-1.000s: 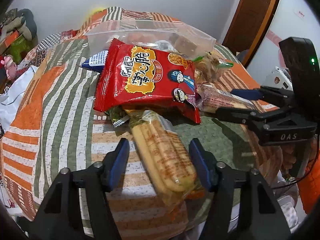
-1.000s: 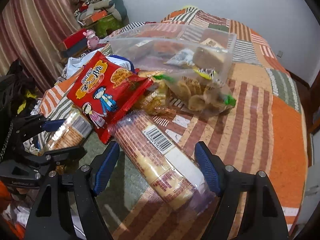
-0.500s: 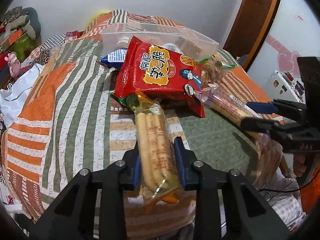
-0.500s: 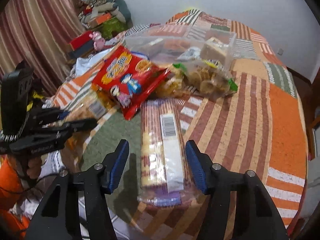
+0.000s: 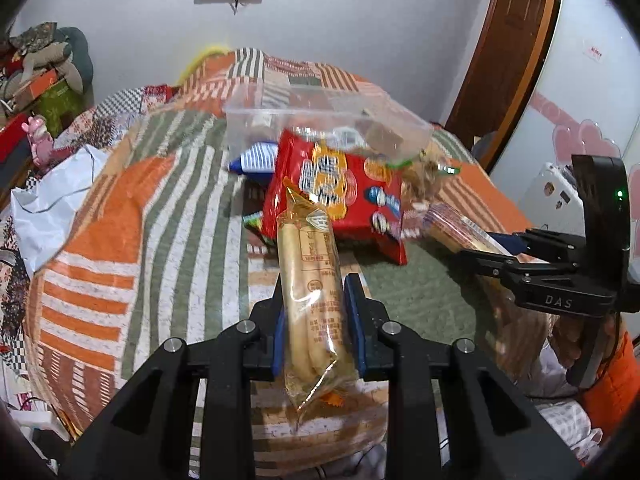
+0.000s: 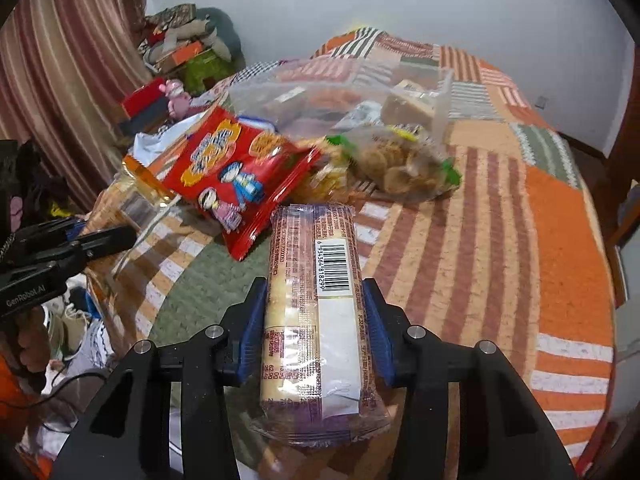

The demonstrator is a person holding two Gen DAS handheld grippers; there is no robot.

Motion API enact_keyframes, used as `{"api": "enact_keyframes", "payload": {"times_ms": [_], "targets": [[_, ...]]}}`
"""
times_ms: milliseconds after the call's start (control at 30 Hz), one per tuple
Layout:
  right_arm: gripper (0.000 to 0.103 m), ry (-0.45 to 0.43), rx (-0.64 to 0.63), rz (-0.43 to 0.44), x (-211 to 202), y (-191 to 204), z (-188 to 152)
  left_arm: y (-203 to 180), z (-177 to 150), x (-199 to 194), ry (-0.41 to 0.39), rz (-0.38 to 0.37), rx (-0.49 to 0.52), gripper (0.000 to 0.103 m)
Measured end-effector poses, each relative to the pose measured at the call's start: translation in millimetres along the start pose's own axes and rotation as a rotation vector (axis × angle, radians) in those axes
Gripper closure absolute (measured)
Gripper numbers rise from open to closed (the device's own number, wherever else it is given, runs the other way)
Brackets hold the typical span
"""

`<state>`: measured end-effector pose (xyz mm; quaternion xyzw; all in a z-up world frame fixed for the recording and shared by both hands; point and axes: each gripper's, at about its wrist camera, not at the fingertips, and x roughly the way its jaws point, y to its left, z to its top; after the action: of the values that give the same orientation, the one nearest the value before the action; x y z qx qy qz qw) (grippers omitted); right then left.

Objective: Organize snacks
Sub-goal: 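Lift the bread-stick pack with the left tool while the right tool grasps the long wafer roll pack, then carry both packs over the clear box and open both tools to release them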

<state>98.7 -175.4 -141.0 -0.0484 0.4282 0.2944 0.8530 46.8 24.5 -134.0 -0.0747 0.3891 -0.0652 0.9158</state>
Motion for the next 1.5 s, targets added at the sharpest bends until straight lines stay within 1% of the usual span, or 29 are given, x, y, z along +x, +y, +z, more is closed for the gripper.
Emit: {"api": "enact_keyframes", "payload": {"times_ms": [267,400,567,633,833,1133,1367,1500], "targets": [[0.060,-0.105,0.022,-0.027,-27,-4,21,9,25,-4,-0.057,-0.007,-0.029,0.077],[0.060,-0.156,0.039,-0.041,-34,-9,35,11,39,-5,-0.085,0.007,-0.039,0.077],[0.060,-0.197,0.053,-0.054,-37,-15,53,18,62,-2,-0.120,0.016,-0.054,0.077],[0.060,-0.216,0.052,-0.064,-39,-17,61,20,73,2,-0.125,0.011,-0.053,0.077],[0.060,-0.262,0.038,-0.093,-42,-20,85,22,101,9,-0.148,0.034,-0.016,0.077],[0.060,-0.303,0.028,-0.108,-37,-20,113,18,135,26,-0.172,0.066,0.036,0.077],[0.060,-0.301,0.026,-0.099,-22,-16,131,16,162,46,-0.169,0.072,0.057,0.077],[0.060,-0.293,0.033,-0.096,-10,-16,141,18,176,61,-0.155,0.064,0.049,0.077]]}}
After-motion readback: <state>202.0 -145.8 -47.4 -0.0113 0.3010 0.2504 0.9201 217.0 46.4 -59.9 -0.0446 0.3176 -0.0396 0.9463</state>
